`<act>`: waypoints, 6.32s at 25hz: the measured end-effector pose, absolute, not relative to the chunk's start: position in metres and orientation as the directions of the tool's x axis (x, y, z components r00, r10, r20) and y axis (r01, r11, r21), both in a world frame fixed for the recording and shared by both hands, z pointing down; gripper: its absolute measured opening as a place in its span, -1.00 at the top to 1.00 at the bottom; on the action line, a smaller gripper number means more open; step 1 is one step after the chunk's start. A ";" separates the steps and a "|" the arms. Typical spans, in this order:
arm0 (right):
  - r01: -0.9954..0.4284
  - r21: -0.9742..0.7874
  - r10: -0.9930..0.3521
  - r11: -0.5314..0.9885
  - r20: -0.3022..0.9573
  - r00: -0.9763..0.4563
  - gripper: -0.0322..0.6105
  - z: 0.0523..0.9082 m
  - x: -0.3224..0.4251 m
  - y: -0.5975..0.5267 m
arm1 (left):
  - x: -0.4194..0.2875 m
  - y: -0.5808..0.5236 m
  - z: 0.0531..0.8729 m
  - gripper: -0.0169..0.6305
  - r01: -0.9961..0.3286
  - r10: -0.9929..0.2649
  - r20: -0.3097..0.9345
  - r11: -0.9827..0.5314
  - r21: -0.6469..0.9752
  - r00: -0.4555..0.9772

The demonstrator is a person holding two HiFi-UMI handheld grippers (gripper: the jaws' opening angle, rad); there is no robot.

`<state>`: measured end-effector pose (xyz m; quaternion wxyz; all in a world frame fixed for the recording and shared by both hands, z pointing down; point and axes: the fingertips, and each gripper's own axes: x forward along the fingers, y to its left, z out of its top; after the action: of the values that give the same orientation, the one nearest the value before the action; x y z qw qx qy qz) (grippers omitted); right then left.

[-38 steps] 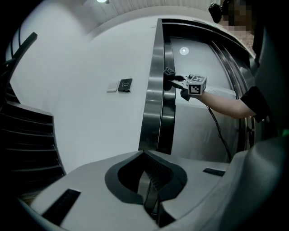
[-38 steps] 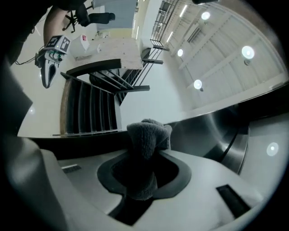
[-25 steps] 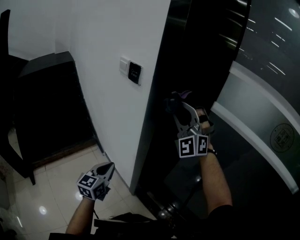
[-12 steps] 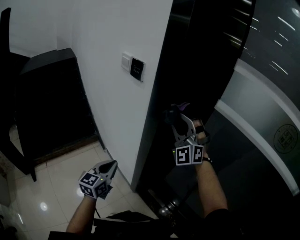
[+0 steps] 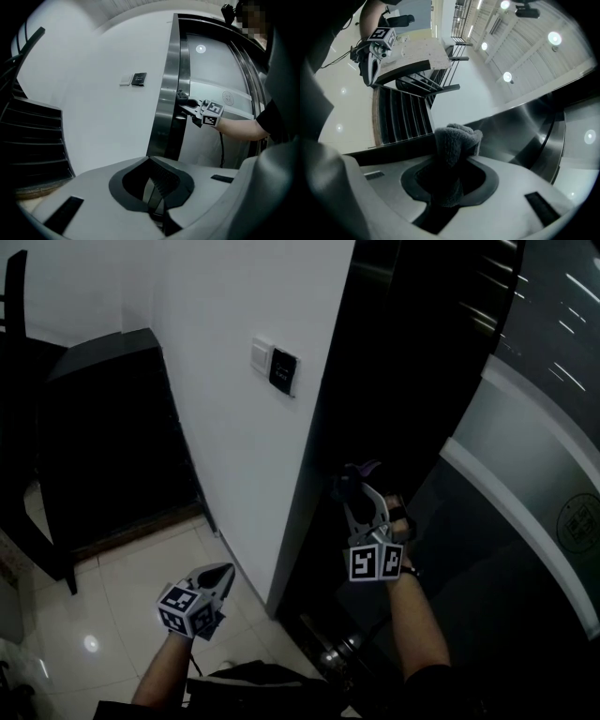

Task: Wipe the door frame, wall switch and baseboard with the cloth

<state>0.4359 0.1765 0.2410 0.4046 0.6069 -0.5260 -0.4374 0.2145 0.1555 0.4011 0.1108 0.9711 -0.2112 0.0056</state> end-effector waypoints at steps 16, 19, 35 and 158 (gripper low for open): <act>-0.334 0.941 -0.996 0.047 0.069 0.054 0.60 0.324 0.436 0.178 | 0.217 0.155 0.419 0.94 -0.408 -0.402 0.078 -0.875 0.263 0.912; -0.353 0.932 -0.994 0.078 0.099 0.043 0.60 0.342 0.436 0.178 | 0.220 0.154 0.420 0.94 -0.404 -0.396 0.085 -0.877 0.261 0.914; -0.380 0.900 -0.972 0.211 0.236 0.019 0.60 0.421 0.435 0.180 | 0.217 0.149 0.431 0.94 -0.421 -0.399 0.135 -0.870 0.256 0.907; -0.684 0.665 -0.887 0.300 0.458 0.056 0.61 0.494 0.505 0.200 | 0.195 0.170 0.432 0.94 -0.503 -0.483 0.146 -0.843 0.189 0.864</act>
<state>0.5046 0.1997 0.4939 0.4376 0.5802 -0.6770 -0.1160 0.1952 0.1702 0.4317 0.1108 0.9589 -0.2570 0.0463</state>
